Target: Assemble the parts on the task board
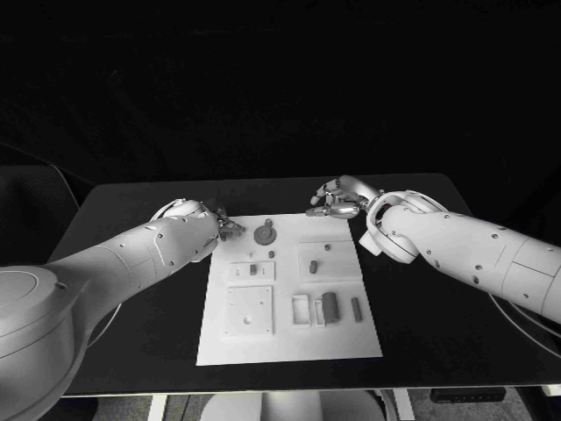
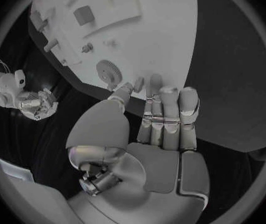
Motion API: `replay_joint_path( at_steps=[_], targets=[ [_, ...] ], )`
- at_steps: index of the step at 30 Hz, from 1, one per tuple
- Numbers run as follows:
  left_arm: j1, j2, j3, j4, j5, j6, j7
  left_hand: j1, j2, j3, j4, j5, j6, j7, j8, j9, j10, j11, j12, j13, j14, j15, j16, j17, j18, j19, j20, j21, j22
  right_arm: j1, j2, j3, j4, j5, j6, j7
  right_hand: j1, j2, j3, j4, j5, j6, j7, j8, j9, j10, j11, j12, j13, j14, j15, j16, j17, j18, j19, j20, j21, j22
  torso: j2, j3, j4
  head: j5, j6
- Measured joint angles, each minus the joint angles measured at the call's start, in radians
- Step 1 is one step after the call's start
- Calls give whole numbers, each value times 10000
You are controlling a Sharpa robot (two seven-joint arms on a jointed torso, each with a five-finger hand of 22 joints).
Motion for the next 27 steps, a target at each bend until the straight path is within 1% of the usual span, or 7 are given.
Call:
replay_joint_path(
  at_steps=[12, 16, 17, 21, 22, 26, 27],
  targets=[
    [6, 21, 3, -6, 165, -46, 103, 60, -31, 54, 0, 0, -38, 31, 0, -10, -5, 4, -22, -3, 1, 0, 0, -1, 1, -16, 17, 0, 0, 1, 37, 3, 0, 0, -5, -2, 0, 0, 0, 0, 0, 0, 0, 0, 0, 0, 0, 0, -9, 0, 0, 0, -9, 0, 0, 0, 0, 0, -12, 5, 1, -60, -5],
    [6, 27, 4, -13, 228, -68, 134, 86, -5, 85, -31, 0, -78, 64, -59, -24, -110, 41, -50, -19, 1, 0, 0, -1, -2, -27, 28, -24, 0, 2, 45, 3, 2, 0, -6, -3, 0, 0, 0, 0, 0, 0, 0, 0, 0, 0, 0, 0, -8, 0, 0, 0, -9, 0, 0, 0, 0, 1, -12, 1, 8, -80, -5],
    [6, 29, 5, -19, 241, -71, 140, 86, -5, 85, -31, 0, -107, 37, -60, -24, -121, 51, -98, -33, 1, 0, 0, -2, -2, -34, 35, -25, 0, 2, 46, 4, 4, 0, -6, -3, 0, 0, 0, 0, 0, 0, 0, 0, 0, 0, 0, 0, -9, 0, 0, 0, -9, 0, 0, 0, 0, 0, -12, 1, 8, -82, -5],
    [6, 50, 6, -92, 291, -88, 158, 86, -6, 97, -33, 0, -116, 45, -60, -28, -139, 50, -117, -39, 1, 0, 0, -1, -2, -35, 36, -26, 0, 3, 50, 5, 13, 0, -6, -5, 0, 0, 0, 0, 0, 0, -1, 0, 0, 0, 0, 0, -8, 0, 0, 0, -9, 0, 0, 0, 0, 1, -10, 2, 8, -92, 0],
    [6, 55, 7, -107, 300, -91, 161, 114, -34, 149, -35, 0, -198, 56, -97, -44, -238, 59, -179, -66, 1, 0, 0, 1, -3, -36, 37, -27, 0, 4, 52, 5, 15, 0, -7, -6, 0, 0, 0, 0, 0, 0, -1, 0, 0, 0, 0, 0, -8, 0, 0, 0, -9, 0, 0, 0, 0, 1, -9, 2, 8, -94, 1],
    [6, 74, 8, -146, 342, -102, 179, 125, -45, 166, -30, 0, -223, 66, -115, -50, -294, 104, -223, -89, -4, 5, 11, 9, -6, -36, 38, -27, 0, 12, 56, 7, 23, 0, -7, -7, 0, 0, 0, 0, 0, 0, -1, 0, 0, 0, 0, 0, -7, 0, 0, 0, -8, 1, 0, 0, 0, 1, -1, 0, 1, -104, 3],
    [6, 75, 8, -146, 355, -104, 185, 125, -45, 166, -30, 0, -232, 57, -115, -60, -337, 135, -248, -109, -34, 35, 44, 9, -7, -36, 38, -27, 0, 16, 56, 7, 25, 0, -7, -8, 0, 0, 0, 0, 0, 0, -1, 0, 0, 0, 0, 0, -7, 0, 0, 0, -8, 0, 0, 0, 0, 1, 1, -1, 1, -109, 3]
  ],
)
